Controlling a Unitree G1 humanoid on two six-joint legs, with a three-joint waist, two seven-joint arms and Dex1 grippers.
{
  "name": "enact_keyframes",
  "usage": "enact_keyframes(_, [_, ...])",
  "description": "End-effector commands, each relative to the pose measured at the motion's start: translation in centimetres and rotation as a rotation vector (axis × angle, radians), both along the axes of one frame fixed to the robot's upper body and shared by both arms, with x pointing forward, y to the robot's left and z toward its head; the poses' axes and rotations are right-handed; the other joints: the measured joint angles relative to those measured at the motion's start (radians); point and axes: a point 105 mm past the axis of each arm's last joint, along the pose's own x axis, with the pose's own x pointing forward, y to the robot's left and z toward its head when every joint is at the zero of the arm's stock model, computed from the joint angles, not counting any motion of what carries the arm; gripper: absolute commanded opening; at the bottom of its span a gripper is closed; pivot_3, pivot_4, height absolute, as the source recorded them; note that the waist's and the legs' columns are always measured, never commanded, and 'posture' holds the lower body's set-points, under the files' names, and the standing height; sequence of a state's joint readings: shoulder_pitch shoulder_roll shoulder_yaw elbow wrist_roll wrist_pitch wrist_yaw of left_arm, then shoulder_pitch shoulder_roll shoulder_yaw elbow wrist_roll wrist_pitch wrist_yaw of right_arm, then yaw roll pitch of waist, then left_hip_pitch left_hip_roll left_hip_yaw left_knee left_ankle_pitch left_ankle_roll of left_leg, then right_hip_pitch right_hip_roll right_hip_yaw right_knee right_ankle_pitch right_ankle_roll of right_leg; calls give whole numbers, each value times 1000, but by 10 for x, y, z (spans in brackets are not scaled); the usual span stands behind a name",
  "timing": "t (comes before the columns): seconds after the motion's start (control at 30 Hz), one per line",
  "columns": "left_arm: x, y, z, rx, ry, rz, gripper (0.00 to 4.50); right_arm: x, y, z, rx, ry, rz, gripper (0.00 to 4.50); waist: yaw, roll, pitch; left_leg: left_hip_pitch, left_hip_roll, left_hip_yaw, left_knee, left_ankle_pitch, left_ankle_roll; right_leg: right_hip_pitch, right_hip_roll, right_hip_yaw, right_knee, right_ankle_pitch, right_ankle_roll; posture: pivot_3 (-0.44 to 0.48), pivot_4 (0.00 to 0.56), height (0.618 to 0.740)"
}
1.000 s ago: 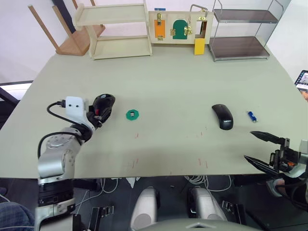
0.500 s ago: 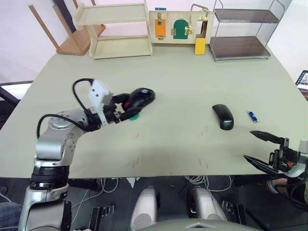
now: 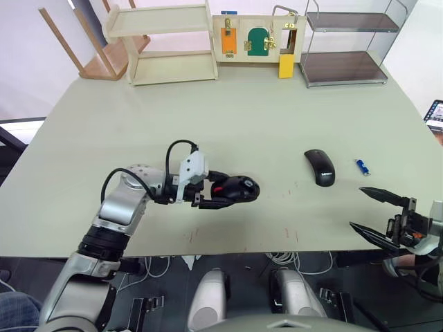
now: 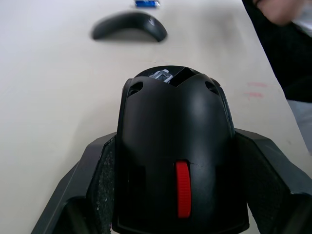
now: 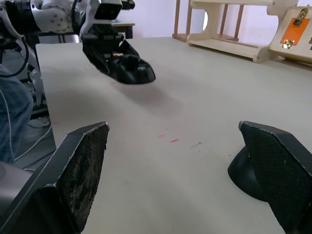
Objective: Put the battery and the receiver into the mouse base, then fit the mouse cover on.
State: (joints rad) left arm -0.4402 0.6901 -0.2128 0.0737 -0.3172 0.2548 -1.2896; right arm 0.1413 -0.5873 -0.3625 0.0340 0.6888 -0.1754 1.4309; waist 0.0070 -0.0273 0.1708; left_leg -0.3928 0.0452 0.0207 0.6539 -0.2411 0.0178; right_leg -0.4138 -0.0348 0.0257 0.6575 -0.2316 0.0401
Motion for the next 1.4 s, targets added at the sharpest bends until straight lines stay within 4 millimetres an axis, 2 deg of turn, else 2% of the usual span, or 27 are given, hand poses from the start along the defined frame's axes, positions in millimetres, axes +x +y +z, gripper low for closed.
enact_keyframes(0.03, [-3, -4, -5, 13, -13, -56, 2913, -1, -2, 10, -3, -42, -7, 4500, 1, 0, 0, 0, 0, 0, 0, 0, 0, 0, 0, 0, 0, 0, 0, 0, 150, 740])
enact_keyframes(0.33, [-7, -4, -35, 117, 21, -90, 2913, 0, -3, 11, -2, -52, -14, 4500, 4, 0, 0, 0, 0, 0, 1, 0, 0, 0, 0, 0, 0, 0, 0, 0, 150, 740])
enact_keyframes(0.63, [-9, -8, -49, 185, 44, -86, 2913, 6, -4, 13, -5, -54, -17, 4500, 7, 2, -1, 2, 0, 0, 1, 0, 0, 1, 0, 0, 1, -1, -1, 0, 150, 740])
enact_keyframes(0.8, [-7, -8, -54, 227, 59, -66, 2913, 16, -9, 10, -8, 7, -88, 4500, 9, 3, -2, 2, 0, 0, 1, 0, 0, 2, 0, 0, 1, -2, -3, 0, 150, 740])
enact_keyframes(1.0, [-9, -15, -59, 233, 68, -65, 2913, 42, -28, 12, -10, 23, -319, 4500, 11, 8, -7, 2, -2, 0, 2, 0, 0, 3, -1, 1, 1, -2, -3, 0, 150, 740])
enact_keyframes(1.27, [-13, -17, -60, 200, 83, -33, 2913, 71, -61, -6, -95, 137, -646, 4500, 13, 11, -9, 0, -4, -1, 4, 0, 0, 2, -1, 4, 0, -2, -2, 0, 150, 740])
enact_keyframes(1.4, [-12, -15, -58, 191, 83, -5, 2913, 82, -81, -22, -151, 240, -814, 4500, 12, 12, -10, 0, -5, -1, 4, 0, 0, 2, -1, 4, 0, -1, -2, 0, 150, 740])
